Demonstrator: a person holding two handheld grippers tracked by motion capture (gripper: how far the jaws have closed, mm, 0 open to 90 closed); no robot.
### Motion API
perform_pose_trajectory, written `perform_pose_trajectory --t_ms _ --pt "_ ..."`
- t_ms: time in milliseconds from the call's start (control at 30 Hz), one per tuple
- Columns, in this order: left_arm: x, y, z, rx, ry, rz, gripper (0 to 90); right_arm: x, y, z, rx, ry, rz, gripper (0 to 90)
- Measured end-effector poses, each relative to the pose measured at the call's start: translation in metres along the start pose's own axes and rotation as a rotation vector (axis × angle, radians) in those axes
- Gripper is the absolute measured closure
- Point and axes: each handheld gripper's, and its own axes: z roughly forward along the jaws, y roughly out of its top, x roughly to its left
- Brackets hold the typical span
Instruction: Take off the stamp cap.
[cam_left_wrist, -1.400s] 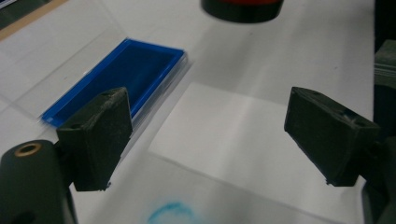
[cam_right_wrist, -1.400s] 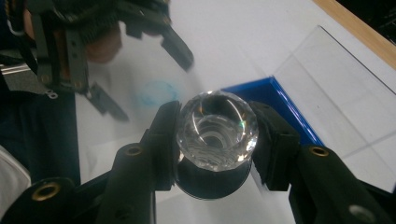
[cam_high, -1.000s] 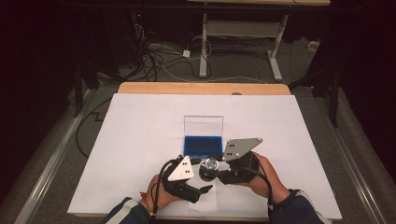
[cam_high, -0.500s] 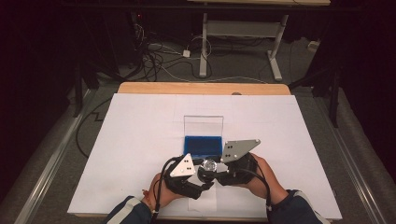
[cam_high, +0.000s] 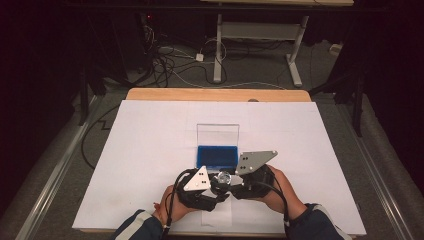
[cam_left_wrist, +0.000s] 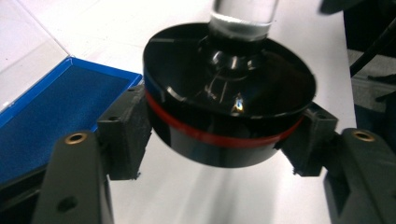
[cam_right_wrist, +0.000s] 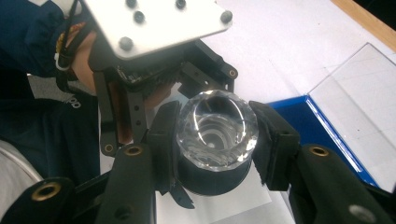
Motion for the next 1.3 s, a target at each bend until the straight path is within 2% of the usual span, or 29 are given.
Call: perform_pose_trajectory --t_ms 233,533,600,667,733,767,833,867,933,967,1033,1067,1167,1300 --pt "-0.002 0.0 0.001 0.022 0.011 0.029 35.5 -0.001 -0.003 0.001 0.01 0.008 0.007 56.7" --pt "-0.003 0.001 0.001 0.046 0.007 0.041 36.2 -0.002 -0.005 0.002 0.007 0.018 0.029 56.7" --pt "-0.004 0.001 0.0 0.056 0.019 0.053 36.3 -0.002 -0.006 0.002 0.008 0.021 0.031 56.7" --pt "-0.004 0.001 0.0 0.061 0.012 0.054 36.5 -0.003 -0.007 0.001 0.005 0.026 0.04 56.8" --pt "-0.005 0.002 0.0 0.074 0.03 0.066 36.5 -0.003 -0.007 0.002 0.01 0.026 0.035 56.7" --pt "-0.004 0.002 -0.001 0.07 0.016 0.059 36.6 -0.003 -0.008 0.001 0.001 0.029 0.045 56.8" --pt "-0.005 0.002 -0.001 0.077 0.031 0.068 36.6 -0.003 -0.008 0.001 0.004 0.028 0.048 56.7" --pt "-0.005 0.002 -0.001 0.073 0.023 0.059 36.6 -0.003 -0.009 0.001 0.004 0.027 0.045 56.8" --pt "-0.006 0.002 -0.001 0.084 0.042 0.069 36.6 -0.002 -0.009 0.001 -0.001 0.021 0.045 56.8" --pt "-0.006 0.002 -0.001 0.082 0.034 0.062 36.6 -0.001 -0.009 0.002 0.004 0.015 0.039 56.7" --pt "-0.006 0.002 -0.001 0.075 0.046 0.06 36.5 -0.001 -0.009 0.001 -0.004 0.014 0.043 56.8" --pt "-0.005 0.002 -0.002 0.07 0.033 0.053 36.5 -0.001 -0.009 0.001 -0.002 0.013 0.044 56.8" --pt "-0.006 0.002 -0.002 0.071 0.041 0.059 36.5 -0.003 -0.01 0.0 -0.013 0.017 0.054 56.8" --pt "-0.006 0.002 -0.002 0.066 0.044 0.047 36.6 -0.001 -0.011 0.0 -0.023 0.006 0.06 56.8"
